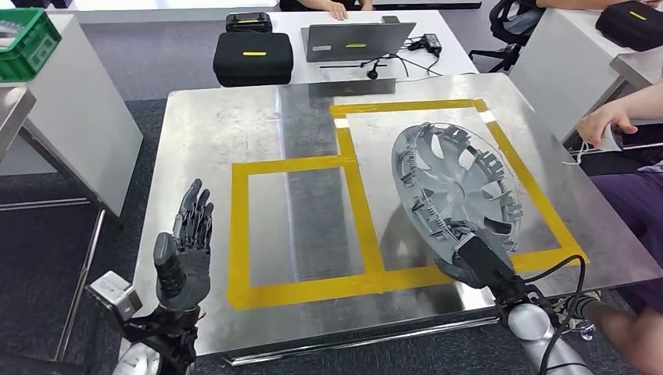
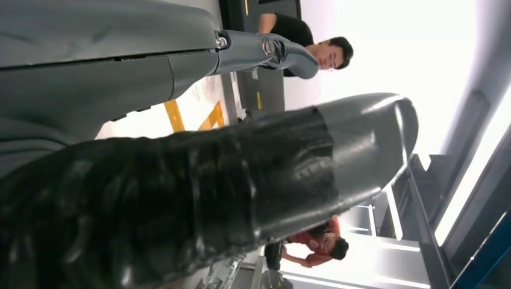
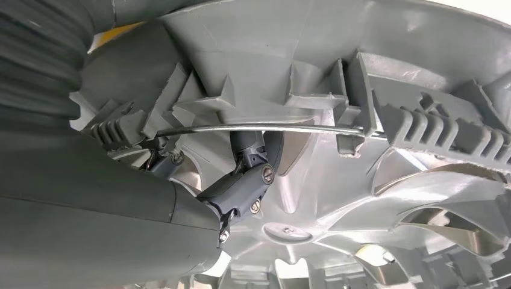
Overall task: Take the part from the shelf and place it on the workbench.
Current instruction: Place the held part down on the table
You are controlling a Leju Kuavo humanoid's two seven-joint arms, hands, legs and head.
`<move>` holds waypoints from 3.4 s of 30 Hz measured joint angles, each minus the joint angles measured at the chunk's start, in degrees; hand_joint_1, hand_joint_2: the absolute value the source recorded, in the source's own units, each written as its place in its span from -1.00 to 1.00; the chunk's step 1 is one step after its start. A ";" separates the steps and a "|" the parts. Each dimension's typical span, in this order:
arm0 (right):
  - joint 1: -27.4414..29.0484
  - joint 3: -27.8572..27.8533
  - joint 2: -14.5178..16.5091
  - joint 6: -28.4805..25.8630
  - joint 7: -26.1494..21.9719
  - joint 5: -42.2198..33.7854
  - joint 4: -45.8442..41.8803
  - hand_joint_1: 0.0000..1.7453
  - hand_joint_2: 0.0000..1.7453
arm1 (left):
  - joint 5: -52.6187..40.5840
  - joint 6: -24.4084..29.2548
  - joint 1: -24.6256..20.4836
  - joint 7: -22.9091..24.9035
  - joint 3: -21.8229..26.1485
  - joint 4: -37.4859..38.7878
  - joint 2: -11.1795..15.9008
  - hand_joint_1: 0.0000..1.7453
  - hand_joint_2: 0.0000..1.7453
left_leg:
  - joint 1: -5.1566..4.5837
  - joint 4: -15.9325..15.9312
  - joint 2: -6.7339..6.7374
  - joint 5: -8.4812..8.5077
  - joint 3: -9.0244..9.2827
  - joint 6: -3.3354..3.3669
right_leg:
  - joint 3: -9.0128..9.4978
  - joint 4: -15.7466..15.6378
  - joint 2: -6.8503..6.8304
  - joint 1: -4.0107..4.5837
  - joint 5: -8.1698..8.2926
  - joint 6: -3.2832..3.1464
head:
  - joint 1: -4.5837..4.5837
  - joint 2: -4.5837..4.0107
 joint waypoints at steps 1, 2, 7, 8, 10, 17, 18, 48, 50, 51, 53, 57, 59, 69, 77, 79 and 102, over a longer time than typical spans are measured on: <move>0.02 0.01 -0.03 0.00 0.00 0.00 0.00 1.00 1.00 | 0.00 0.00 0.00 0.00 0.01 0.01 -0.01 -1.00 -1.00 | -0.01 0.00 -0.02 0.01 -0.02 0.01 | -0.16 0.37 0.05 0.00 -0.19 0.00 | 0.03 0.00; 0.06 0.02 -0.09 0.00 0.00 0.00 0.00 0.58 1.00 | 0.00 0.00 0.01 0.00 0.01 0.02 -0.03 -1.00 -1.00 | -0.02 0.00 -0.08 0.02 -0.05 0.03 | -0.62 1.44 0.17 0.01 -0.71 0.00 | 0.11 0.00; 1.19 0.09 -0.89 -0.51 0.00 -0.79 0.09 -1.00 -1.00 | -0.02 -0.15 0.16 0.00 0.03 0.30 -0.07 -1.00 -1.00 | -0.38 0.05 -2.11 0.32 -0.46 -0.16 | -0.78 2.08 1.29 0.05 1.16 -0.79 | 1.80 0.00; 1.47 0.10 -0.97 -0.72 0.01 -1.06 0.14 -1.00 -1.00 | -0.02 -0.21 0.15 0.00 0.04 0.33 -0.09 -1.00 -1.00 | -0.49 0.15 -2.68 0.42 -0.68 -0.47 | 1.40 -2.52 1.59 0.08 3.18 -1.12 | 2.10 0.00; 1.88 0.10 -0.97 -1.04 -0.05 -1.23 0.20 -1.00 -1.00 | -0.03 -0.16 0.19 0.01 0.07 0.33 -0.09 -1.00 -1.00 | -0.66 0.32 -3.35 0.70 -1.38 -1.20 | 2.60 -5.28 1.82 0.18 3.64 -1.45 | 2.20 0.00; 2.26 -0.96 -0.52 -2.31 -1.89 -3.18 0.23 -1.00 -1.00 | -0.21 0.41 0.34 0.36 0.38 0.35 -0.04 -1.00 -1.00 | -0.78 -0.26 -3.69 1.38 -1.63 0.34 | 2.36 -5.55 1.41 0.24 4.03 -1.63 | 0.30 0.00; 2.32 -1.19 -0.51 -2.39 -2.02 -3.34 0.23 -1.00 -1.00 | -0.24 0.55 0.35 0.40 0.39 0.35 -0.04 -1.00 -1.00 | -0.75 -0.42 -3.69 1.47 -1.56 0.13 | 2.36 -5.54 1.41 0.28 4.02 -1.76 | -0.02 0.00; 16.79 -12.10 6.73 -13.04 -8.37 -11.01 -27.12 -1.00 -1.00 | -5.84 8.19 5.60 4.40 2.06 -4.29 0.02 -1.00 -1.00 | -0.96 -0.54 -3.71 1.42 -1.70 -1.84 | 2.32 -5.50 1.24 0.07 3.91 -1.64 | -0.86 0.00; 18.72 -11.78 7.31 -13.56 -9.58 -11.51 -31.35 -1.00 -1.00 | -6.36 8.86 6.27 4.58 2.21 -4.86 0.02 -1.00 -1.00 | -0.96 -0.54 -3.71 1.39 -1.70 -1.86 | 2.32 -5.50 1.24 0.07 3.89 -1.65 | -0.89 0.00; 19.52 -11.61 7.55 -13.75 -10.02 -11.68 -33.20 -1.00 -1.00 | -6.50 9.08 6.53 4.61 2.25 -5.14 0.02 -1.00 -1.00 | -0.96 -0.55 -3.70 1.37 -1.69 -1.87 | 2.32 -5.50 1.24 0.07 3.88 -1.66 | -0.89 0.00; 20.82 -11.34 7.93 -13.98 -10.38 -11.90 -36.45 -1.00 -1.00 | -6.59 9.28 6.98 4.61 2.35 -5.69 0.02 -1.00 -1.00 | -0.96 -0.54 -3.69 1.34 -1.69 -1.89 | 2.32 -5.50 1.24 0.07 3.87 -1.66 | -0.89 0.00; 22.19 -11.05 8.39 -14.22 -10.95 -12.33 -40.79 -1.00 -1.00 | -6.68 9.52 7.35 4.64 2.60 -6.34 0.02 -1.00 -1.00 | -0.96 -0.51 -3.69 1.31 -1.70 -1.92 | 2.32 -5.50 1.24 0.06 3.87 -1.66 | -0.85 0.00; 22.85 -10.91 8.49 -14.40 -11.68 -12.46 -42.65 -1.00 -1.00 | -6.91 10.14 7.59 4.67 2.69 -6.61 0.03 -1.00 -1.00 | -0.97 -0.49 -3.69 1.31 -1.70 -1.92 | 2.33 -5.51 1.24 0.05 3.87 -1.66 | -0.81 0.00; 27.12 -8.38 9.35 -15.81 -14.52 -11.57 -50.07 -1.00 -1.00 | -7.21 13.03 10.16 3.80 3.19 -8.21 0.27 -1.00 -1.00 | -1.00 -0.48 -3.67 1.25 -1.69 -1.85 | 2.33 -5.51 1.24 0.02 3.84 -1.62 | -0.84 0.00; 28.02 -7.45 9.79 -16.86 -15.18 -12.29 -51.32 -1.00 -1.00 | -7.40 13.40 10.47 3.40 3.44 -9.21 0.37 -1.00 -1.00 | -1.02 -0.44 -3.67 1.22 -1.70 -1.83 | 2.34 -5.54 1.24 0.00 3.83 -1.60 | -0.81 0.01; 28.13 -7.24 9.99 -17.23 -15.38 -12.50 -51.32 -1.00 -1.00 | -7.50 13.42 10.70 3.37 3.57 -9.58 0.43 -1.00 -1.00 | -1.10 -0.29 -3.67 1.08 -1.73 -1.66 | 2.37 -5.60 1.24 -0.11 3.82 -1.50 | -0.86 0.01; 27.97 -6.56 10.86 -17.64 -14.93 -13.22 -51.33 -1.00 -1.00 | -8.60 13.42 11.23 4.54 3.72 -11.53 0.81 -1.00 -1.00 | -1.28 0.04 -4.28 0.39 -0.91 -1.73 | 3.25 -4.50 1.48 0.01 2.30 -1.98 | 0.69 0.00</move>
